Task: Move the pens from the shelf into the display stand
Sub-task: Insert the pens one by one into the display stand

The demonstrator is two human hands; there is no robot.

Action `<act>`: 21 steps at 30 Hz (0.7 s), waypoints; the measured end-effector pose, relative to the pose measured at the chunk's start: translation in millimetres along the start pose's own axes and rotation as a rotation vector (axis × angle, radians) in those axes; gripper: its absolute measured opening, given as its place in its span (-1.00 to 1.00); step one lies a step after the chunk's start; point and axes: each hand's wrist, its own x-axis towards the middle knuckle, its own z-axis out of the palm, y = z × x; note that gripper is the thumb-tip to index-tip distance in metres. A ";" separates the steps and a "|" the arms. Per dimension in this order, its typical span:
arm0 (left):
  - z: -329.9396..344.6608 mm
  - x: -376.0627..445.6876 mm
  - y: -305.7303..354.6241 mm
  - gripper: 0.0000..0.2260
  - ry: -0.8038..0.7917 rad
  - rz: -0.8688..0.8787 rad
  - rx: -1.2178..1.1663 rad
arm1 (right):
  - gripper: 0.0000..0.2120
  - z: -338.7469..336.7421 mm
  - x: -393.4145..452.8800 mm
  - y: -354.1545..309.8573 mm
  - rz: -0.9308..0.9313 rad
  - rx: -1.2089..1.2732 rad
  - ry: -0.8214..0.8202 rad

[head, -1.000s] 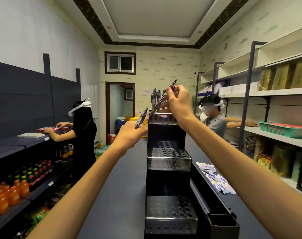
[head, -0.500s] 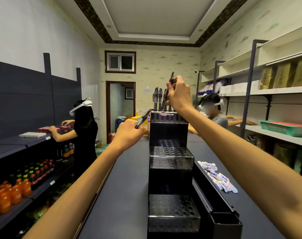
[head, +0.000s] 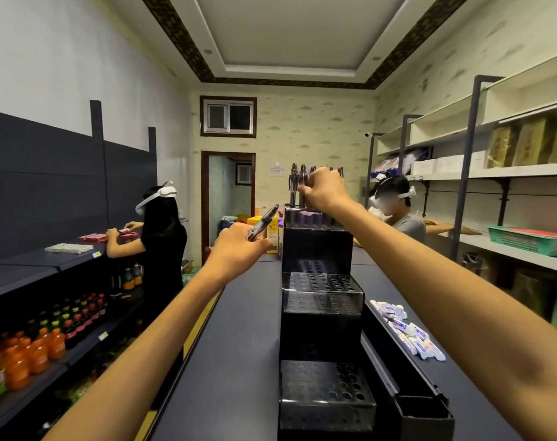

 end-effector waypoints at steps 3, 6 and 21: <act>0.7 0.3 -2.0 -0.75 -0.004 -0.019 -0.008 | -0.70 3.6 -2.8 4.9 0.009 -0.025 -0.017; 3.6 0.3 -0.4 -0.75 -0.015 -0.023 -0.016 | -0.75 2.0 -6.3 8.2 -0.005 0.001 -0.039; 25.4 0.5 27.4 -0.69 0.067 -0.159 -0.076 | -0.83 -24.5 -61.2 21.5 -0.100 0.733 -0.485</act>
